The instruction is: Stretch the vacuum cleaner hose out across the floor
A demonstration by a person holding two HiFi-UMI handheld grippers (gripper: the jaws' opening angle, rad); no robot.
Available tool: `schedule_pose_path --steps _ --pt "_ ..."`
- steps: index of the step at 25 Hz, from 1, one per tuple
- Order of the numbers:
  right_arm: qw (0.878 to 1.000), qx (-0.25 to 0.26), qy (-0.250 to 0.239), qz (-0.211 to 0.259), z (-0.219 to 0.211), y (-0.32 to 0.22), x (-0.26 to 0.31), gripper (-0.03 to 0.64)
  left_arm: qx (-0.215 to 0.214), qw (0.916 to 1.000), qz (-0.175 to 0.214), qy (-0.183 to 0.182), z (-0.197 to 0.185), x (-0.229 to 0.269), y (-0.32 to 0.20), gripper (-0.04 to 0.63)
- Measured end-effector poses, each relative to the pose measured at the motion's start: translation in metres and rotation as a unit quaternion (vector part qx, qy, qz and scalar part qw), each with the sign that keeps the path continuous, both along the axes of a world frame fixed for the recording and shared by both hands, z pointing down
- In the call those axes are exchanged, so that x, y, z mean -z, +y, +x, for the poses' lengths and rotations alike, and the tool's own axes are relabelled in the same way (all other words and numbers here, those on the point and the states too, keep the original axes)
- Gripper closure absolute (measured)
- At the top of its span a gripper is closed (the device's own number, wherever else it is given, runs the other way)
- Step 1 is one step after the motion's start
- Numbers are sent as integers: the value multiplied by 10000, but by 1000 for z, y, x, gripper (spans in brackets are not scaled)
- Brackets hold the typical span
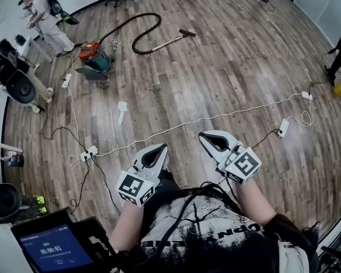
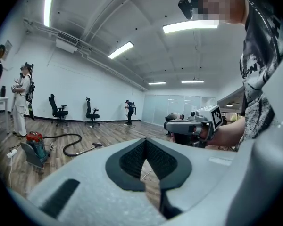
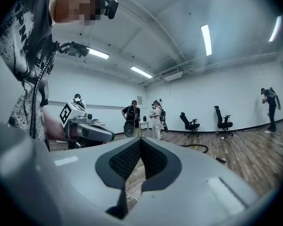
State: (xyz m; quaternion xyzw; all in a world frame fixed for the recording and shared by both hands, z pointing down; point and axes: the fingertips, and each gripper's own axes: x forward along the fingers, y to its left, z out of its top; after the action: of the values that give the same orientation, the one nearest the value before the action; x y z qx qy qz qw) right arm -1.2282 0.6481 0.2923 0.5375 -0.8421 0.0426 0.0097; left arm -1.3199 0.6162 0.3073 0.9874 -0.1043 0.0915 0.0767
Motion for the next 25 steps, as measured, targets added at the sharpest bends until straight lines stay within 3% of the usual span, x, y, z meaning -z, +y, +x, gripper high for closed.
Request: schedule_pose_path --steps 15,20,25 --pt "9923 -1169 409 77 49 -171 24 611 -1313 9909 284 -54 62 21 -189 595" --pt "9896 -1351 502 -23 45 -219 8 611 -1649 9859 261 -66 68 4 -232 595" --pt "9880 -1297 844 43 57 -248 14 611 -1712 9850 192 33 82 2 -260 594"
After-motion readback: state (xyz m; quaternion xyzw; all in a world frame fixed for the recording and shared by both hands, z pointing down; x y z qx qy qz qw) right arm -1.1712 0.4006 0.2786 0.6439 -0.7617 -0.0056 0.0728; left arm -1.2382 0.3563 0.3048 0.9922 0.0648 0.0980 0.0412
